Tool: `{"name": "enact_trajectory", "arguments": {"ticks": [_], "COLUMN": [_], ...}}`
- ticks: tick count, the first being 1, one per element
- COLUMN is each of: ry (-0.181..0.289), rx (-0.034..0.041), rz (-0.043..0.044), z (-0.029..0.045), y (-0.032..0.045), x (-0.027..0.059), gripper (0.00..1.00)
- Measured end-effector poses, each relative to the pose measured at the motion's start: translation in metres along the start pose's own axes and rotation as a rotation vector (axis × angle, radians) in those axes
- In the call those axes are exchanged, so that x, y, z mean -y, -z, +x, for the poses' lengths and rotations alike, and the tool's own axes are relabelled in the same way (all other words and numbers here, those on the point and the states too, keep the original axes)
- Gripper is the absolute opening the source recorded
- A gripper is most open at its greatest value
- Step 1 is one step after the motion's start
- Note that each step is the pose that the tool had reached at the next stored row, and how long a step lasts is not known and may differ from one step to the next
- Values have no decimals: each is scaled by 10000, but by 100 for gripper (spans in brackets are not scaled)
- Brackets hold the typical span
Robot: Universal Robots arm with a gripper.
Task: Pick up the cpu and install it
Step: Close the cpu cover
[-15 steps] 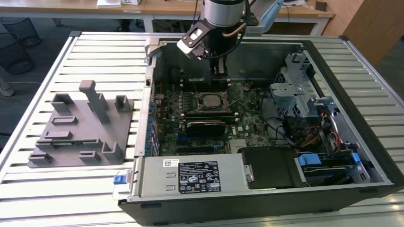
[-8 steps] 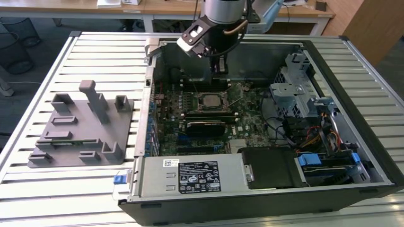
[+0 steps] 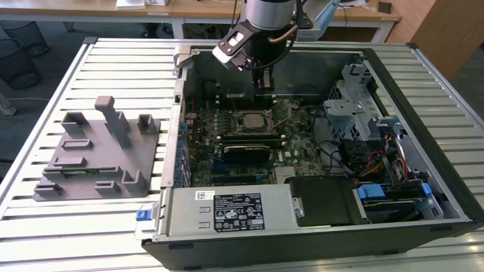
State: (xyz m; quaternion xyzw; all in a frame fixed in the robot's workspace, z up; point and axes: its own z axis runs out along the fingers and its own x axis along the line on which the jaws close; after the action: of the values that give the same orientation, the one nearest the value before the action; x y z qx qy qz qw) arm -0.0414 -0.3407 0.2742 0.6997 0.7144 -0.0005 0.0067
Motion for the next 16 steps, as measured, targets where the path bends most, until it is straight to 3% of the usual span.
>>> {"name": "enact_trajectory", "arguments": {"ticks": [16], "ry": [0], "rx": [0], "rz": [0], "z": [-1], "y": [-1], "x": [-94], "gripper": [11]}}
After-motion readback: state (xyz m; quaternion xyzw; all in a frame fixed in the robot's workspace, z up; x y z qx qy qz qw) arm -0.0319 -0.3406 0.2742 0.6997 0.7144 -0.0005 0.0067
